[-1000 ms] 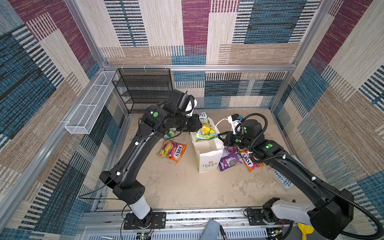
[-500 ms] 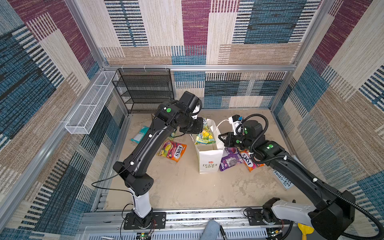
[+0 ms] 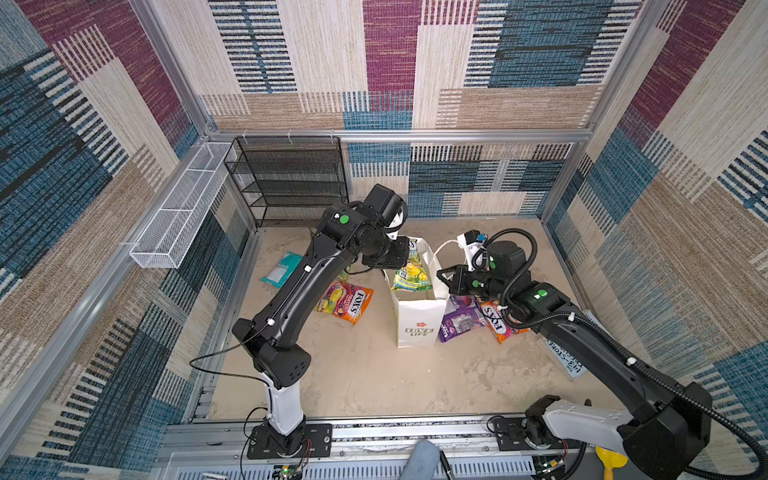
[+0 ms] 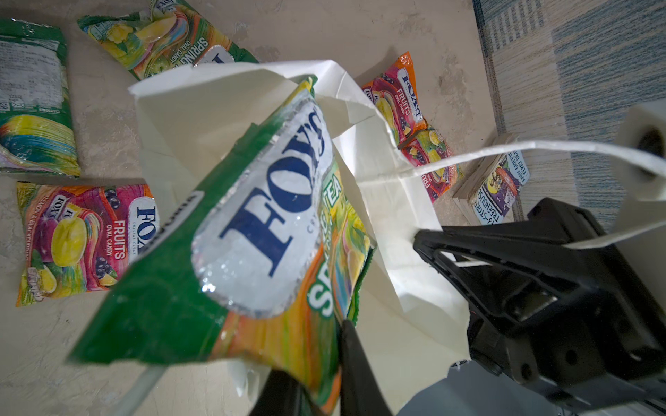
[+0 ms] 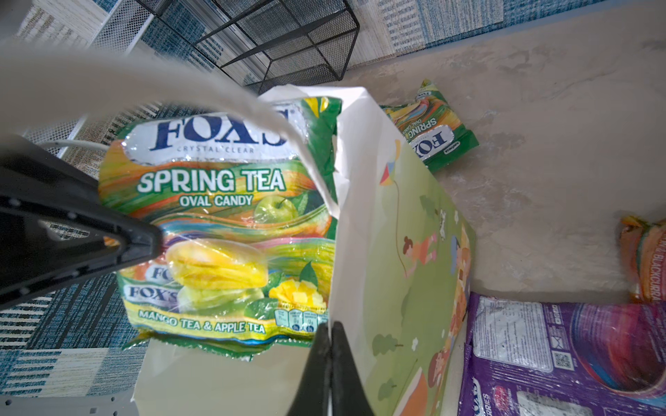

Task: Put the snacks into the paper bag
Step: 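Lower the Spring Tea bag into the paper bag and open the left gripper, then withdraw the left gripper toward the orange Fox's Fruits bag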

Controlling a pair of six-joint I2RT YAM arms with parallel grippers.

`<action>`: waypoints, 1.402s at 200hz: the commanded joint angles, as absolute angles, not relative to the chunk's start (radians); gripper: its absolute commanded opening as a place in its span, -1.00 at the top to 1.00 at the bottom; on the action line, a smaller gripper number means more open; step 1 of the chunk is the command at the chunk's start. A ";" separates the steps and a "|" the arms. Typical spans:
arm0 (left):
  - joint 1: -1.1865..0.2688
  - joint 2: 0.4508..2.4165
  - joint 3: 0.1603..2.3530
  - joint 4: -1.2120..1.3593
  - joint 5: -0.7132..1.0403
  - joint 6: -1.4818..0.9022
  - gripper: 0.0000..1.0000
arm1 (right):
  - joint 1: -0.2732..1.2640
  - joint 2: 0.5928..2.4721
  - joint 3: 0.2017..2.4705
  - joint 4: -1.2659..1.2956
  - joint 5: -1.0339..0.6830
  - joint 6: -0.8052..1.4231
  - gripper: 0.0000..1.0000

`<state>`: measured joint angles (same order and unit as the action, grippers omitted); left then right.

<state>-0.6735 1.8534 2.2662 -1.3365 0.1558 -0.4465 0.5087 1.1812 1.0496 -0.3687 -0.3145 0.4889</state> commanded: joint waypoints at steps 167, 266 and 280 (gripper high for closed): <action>-0.733 1.892 2.291 -1.341 0.186 -0.505 0.54 | 0.514 1.157 1.021 -0.318 -0.324 0.500 1.00; -0.732 1.812 2.395 -1.309 0.267 -0.506 -0.63 | 0.515 1.146 0.986 -0.276 -0.310 0.528 1.00; -0.733 1.771 2.373 -1.274 0.287 -0.512 -0.70 | 0.515 1.146 0.980 -0.270 -0.312 0.536 1.00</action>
<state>-0.7330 1.8252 2.3856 -1.3487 0.2291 -0.4976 0.5140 1.1515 0.9897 -0.3199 -0.3134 0.5110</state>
